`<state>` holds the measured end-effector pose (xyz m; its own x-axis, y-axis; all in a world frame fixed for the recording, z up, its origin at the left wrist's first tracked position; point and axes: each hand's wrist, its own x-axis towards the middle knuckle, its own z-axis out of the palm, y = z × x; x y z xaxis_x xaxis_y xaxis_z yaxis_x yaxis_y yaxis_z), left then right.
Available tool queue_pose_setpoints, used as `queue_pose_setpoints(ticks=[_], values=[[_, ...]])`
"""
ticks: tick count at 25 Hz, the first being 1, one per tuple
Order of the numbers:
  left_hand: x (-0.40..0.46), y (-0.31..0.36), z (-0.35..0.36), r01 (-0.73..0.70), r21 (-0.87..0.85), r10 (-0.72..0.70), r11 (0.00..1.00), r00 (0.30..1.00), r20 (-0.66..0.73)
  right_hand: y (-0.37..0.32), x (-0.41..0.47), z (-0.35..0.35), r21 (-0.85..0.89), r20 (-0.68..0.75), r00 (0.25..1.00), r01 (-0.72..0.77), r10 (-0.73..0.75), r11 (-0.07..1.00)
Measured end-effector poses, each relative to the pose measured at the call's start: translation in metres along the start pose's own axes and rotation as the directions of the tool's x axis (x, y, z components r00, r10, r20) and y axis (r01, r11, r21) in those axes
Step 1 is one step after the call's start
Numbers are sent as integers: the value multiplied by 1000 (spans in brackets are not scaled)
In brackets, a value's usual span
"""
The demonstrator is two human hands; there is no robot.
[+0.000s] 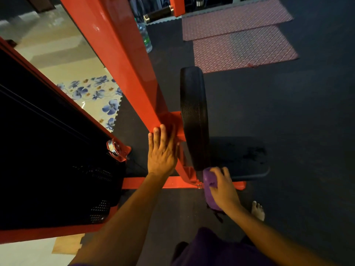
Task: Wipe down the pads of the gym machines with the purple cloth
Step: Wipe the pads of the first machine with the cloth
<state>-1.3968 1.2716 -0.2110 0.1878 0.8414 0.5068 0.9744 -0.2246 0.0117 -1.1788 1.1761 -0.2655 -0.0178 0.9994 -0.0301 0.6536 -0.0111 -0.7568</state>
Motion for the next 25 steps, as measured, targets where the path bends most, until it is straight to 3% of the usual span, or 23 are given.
queue_pose_setpoints(ticks=[2, 5, 8, 11, 13, 17, 21, 25], values=[[-2, 6, -10, -39, -6, 39, 999, 999, -17, -24, -7, -25, 190, -206, 977, 96, -56, 977], [1, 8, -31, -13, -58, 4, 998, 989, -151, -84, 1, -63, 183, -417, 844, 442, -338, 878], [23, -4, -34, 42, -111, -62, 993, 980, -186, -105, 27, -65, -107, -345, 772, 532, -534, 840], [32, -8, -27, 16, -74, -30, 997, 979, -203, -67, 36, -40, -331, -156, 763, 558, -628, 761], [34, -5, -24, 14, -72, -28, 997, 978, -205, -31, 29, -23, -386, -12, 823, 520, -568, 762], [29, -4, -22, -8, -48, 0, 999, 986, -165, -5, 14, 10, -336, 94, 974, 228, -208, 914], [22, 13, -38, 94, -204, -115, 974, 989, -91, 34, 12, 12, -262, 193, 979, -14, 67, 965], [19, 36, -65, -71, -510, 26, 857, 995, -94, 68, 0, -22, 119, 167, 960, -245, 224, 962]])
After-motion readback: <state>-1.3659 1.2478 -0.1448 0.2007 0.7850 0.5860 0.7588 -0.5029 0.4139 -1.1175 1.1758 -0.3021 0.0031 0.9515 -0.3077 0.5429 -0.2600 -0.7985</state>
